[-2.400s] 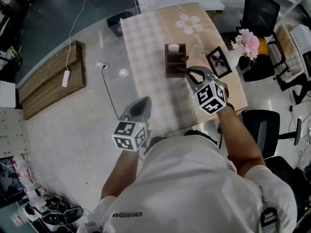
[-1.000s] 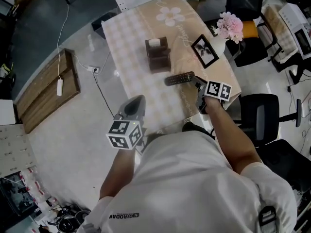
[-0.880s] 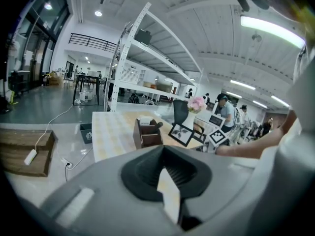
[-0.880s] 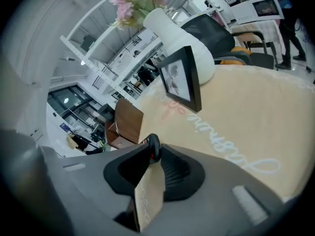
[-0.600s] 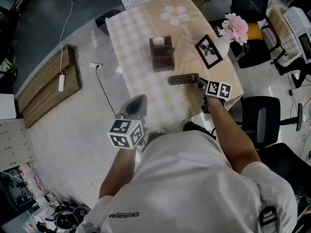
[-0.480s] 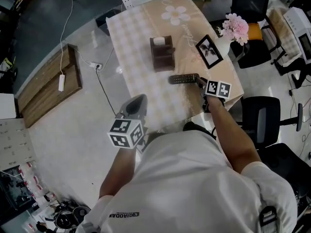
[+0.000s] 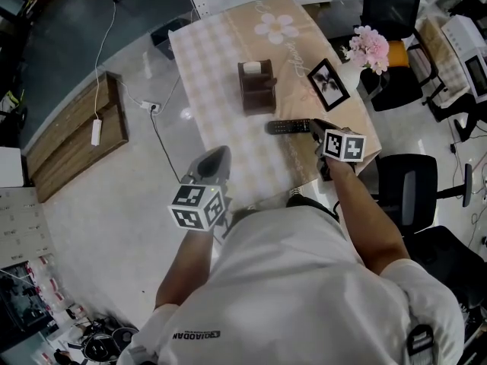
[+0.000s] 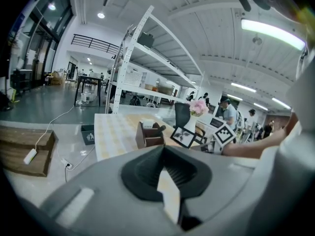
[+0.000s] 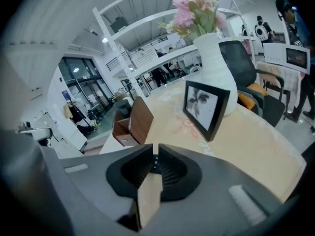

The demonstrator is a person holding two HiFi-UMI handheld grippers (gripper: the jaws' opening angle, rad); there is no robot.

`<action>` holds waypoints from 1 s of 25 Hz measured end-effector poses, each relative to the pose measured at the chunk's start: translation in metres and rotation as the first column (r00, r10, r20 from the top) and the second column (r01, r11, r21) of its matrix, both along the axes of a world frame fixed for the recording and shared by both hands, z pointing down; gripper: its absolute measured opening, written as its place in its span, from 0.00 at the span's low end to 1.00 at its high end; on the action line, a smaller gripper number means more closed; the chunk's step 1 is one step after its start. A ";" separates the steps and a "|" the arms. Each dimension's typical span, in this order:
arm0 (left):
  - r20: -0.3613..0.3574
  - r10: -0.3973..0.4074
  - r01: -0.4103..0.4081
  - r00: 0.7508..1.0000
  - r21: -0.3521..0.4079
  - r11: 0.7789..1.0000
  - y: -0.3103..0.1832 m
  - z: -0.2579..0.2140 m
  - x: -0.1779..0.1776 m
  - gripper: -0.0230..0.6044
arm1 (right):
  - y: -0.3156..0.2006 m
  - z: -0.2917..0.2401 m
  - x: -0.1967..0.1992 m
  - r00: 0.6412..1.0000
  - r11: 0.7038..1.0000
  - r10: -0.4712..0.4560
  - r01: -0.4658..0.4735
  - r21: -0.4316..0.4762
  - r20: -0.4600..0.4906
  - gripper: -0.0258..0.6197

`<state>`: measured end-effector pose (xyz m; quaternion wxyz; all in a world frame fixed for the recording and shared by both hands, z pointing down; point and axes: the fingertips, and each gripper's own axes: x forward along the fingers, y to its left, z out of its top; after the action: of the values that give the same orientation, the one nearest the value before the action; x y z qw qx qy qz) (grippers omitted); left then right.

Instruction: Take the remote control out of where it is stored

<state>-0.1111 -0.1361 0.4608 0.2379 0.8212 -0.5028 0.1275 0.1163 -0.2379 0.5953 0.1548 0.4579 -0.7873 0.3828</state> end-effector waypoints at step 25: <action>0.006 0.009 -0.009 1.000 0.050 0.999 0.005 -0.012 -0.007 0.04 | 0.066 -0.118 -0.083 0.957 0.901 -0.276 0.289 0.322 -0.088 0.05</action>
<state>-0.1178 -0.1313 0.4488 0.2153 0.8288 -0.5027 0.1181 0.0332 -0.1716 0.4776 0.1451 0.3661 -0.8951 0.2091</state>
